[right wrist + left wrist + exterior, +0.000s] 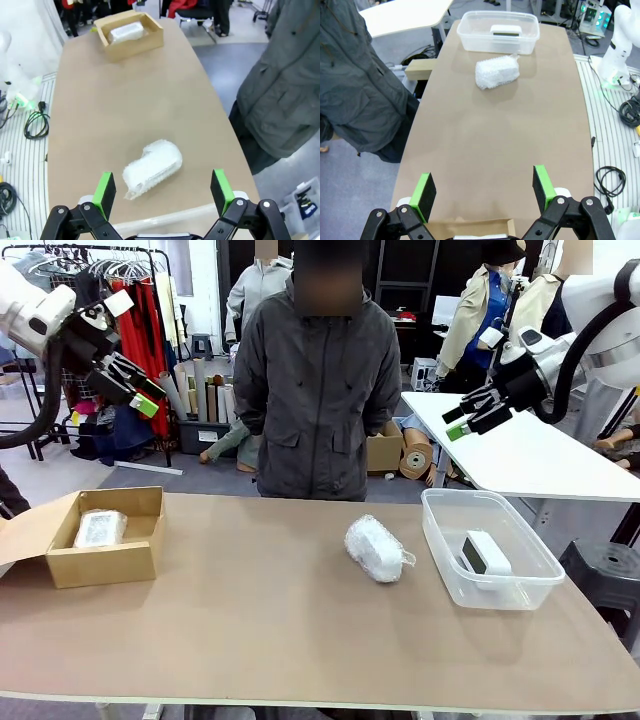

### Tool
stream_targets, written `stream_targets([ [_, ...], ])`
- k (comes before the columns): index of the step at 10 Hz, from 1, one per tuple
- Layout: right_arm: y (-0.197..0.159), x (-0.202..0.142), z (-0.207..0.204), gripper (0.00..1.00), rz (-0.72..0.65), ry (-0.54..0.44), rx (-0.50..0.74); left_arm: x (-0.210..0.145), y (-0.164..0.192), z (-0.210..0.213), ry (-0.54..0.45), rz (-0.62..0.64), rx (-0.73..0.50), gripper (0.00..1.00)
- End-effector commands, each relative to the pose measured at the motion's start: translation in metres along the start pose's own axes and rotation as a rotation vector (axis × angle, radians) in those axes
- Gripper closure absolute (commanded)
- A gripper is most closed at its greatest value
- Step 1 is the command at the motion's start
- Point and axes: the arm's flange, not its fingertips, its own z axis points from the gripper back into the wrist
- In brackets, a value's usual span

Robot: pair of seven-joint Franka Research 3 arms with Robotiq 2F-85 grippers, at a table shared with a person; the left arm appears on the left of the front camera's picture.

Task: Separate and place wrapped and unwrapped clocks.
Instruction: Pick up the Digital clock indicated by the person.

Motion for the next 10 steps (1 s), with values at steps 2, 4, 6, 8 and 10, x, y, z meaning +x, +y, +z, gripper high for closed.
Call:
stream_targets([
  [2, -0.0036, 0.0005, 0.0071, 0.0, 0.056, -0.037, 0.021, -0.0005, -0.0022, 0.0005, -0.002, -0.011, -0.004, 0.0],
  [4, -0.004, -0.0013, 0.0032, 0.0, -0.013, -0.042, -0.038, -0.0005, -0.0022, 0.0005, -0.002, -0.011, -0.004, 0.0],
  [6, -0.0008, -0.0016, 0.0042, 0.0, 0.029, -0.005, 0.019, -0.0005, -0.0022, 0.0005, -0.002, -0.011, -0.004, 0.0],
  [8, -0.0008, -0.0016, 0.0042, 0.0, 0.029, -0.005, 0.019, -0.0005, -0.0022, 0.0005, -0.002, -0.011, -0.004, 0.0],
  [10, -0.0008, -0.0016, 0.0042, 0.0, 0.029, -0.005, 0.019, -0.0005, -0.0022, 0.0005, -0.002, -0.011, -0.004, 0.0],
])
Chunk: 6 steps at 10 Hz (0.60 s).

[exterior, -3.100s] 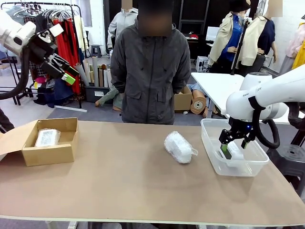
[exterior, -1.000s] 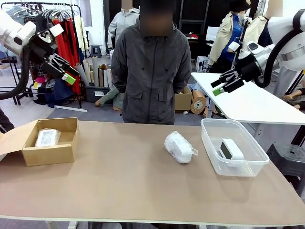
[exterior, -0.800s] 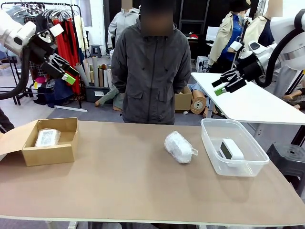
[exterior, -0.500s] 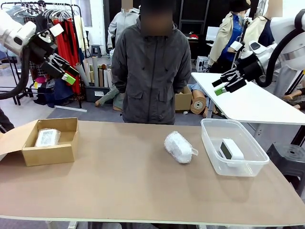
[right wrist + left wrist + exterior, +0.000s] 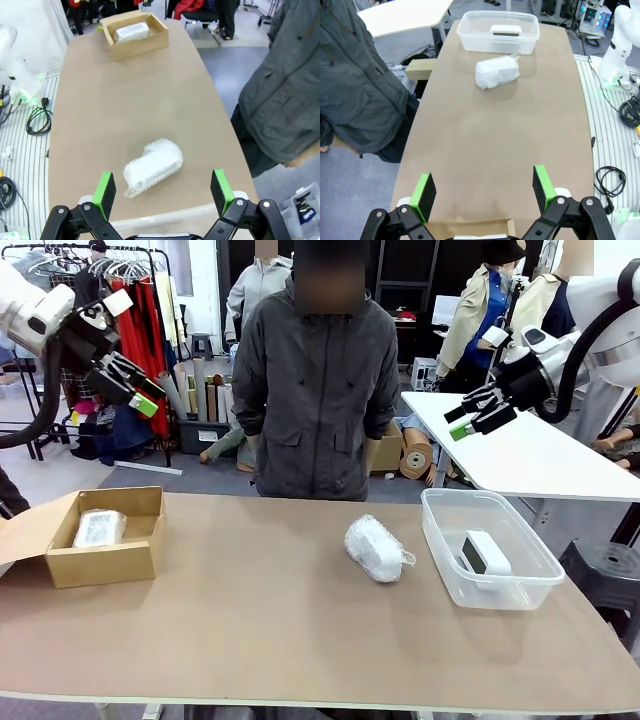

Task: Separate and place wrapped and unwrapped clocks.
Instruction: Pick up the Digital clock indicated by the person.

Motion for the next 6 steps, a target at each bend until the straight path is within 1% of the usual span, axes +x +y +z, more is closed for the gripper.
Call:
stream_targets([
  [1, 0.0006, 0.0007, 0.0004, 0.0, 0.005, 0.0, 0.005, -0.0005, -0.0022, 0.0006, -0.002, -0.011, -0.004, 0.0],
  [6, 0.0006, 0.0007, 0.0004, 0.0, 0.005, 0.0, 0.005, -0.0005, -0.0022, 0.0006, -0.002, -0.011, -0.004, 0.0],
])
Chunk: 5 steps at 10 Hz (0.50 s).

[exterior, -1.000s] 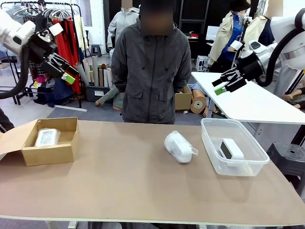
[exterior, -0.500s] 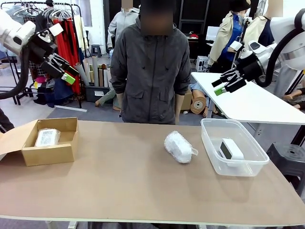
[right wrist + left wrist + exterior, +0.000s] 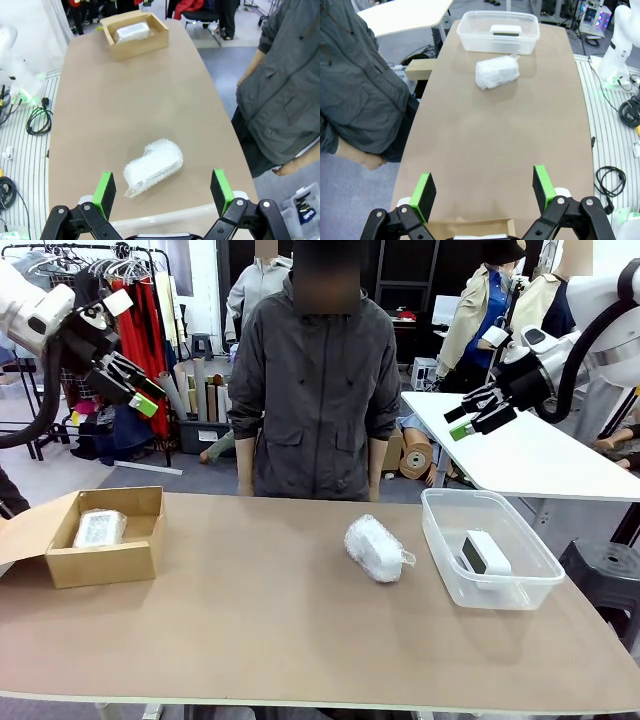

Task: Separate and place wrapped and unwrapped clocks.
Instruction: Pick up the Digital clock indicated by the person.

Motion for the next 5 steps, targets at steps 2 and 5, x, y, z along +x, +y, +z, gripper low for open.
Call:
stream_targets([
  [2, 0.0005, 0.0007, 0.0005, 0.0, 0.005, 0.0, 0.004, -0.0005, -0.0022, 0.0006, -0.002, -0.011, -0.004, 0.0],
  [5, 0.0005, 0.0007, 0.0005, 0.0, 0.005, 0.0, 0.004, -0.0005, -0.0022, 0.0006, -0.002, -0.011, -0.004, 0.0],
])
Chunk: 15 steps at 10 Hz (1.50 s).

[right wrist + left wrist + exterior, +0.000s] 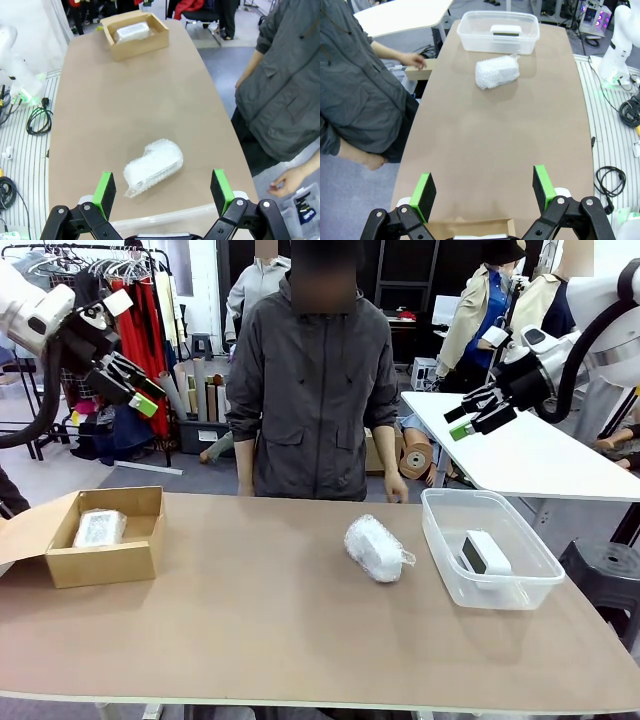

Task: Separate and place wrapped and unwrapped clocks.
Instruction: Pick up the Digital clock indicated by the person.

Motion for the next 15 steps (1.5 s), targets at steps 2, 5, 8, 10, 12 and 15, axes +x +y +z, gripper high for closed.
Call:
stream_targets([
  [2, 0.0004, 0.0007, 0.0006, 0.0, 0.005, 0.0, 0.003, -0.0005, -0.0022, 0.0006, -0.002, -0.011, -0.004, 0.0],
  [5, 0.0004, 0.0007, 0.0006, 0.0, 0.005, 0.0, 0.003, -0.0005, -0.0022, 0.0006, -0.002, -0.011, -0.004, 0.0],
  [8, 0.0004, 0.0007, 0.0006, 0.0, 0.005, 0.0, 0.003, -0.0005, -0.0022, 0.0006, -0.002, -0.011, -0.004, 0.0],
  [10, 0.0004, 0.0007, 0.0006, 0.0, 0.005, 0.0, 0.003, -0.0005, -0.0022, 0.0006, -0.002, -0.011, -0.004, 0.0],
  [12, 0.0004, 0.0007, 0.0006, 0.0, 0.005, 0.0, 0.003, -0.0005, -0.0022, 0.0006, -0.002, -0.011, -0.004, 0.0],
  [15, 0.0004, 0.0007, 0.0006, 0.0, 0.005, 0.0, 0.003, -0.0005, -0.0022, 0.0006, -0.002, -0.011, -0.004, 0.0],
])
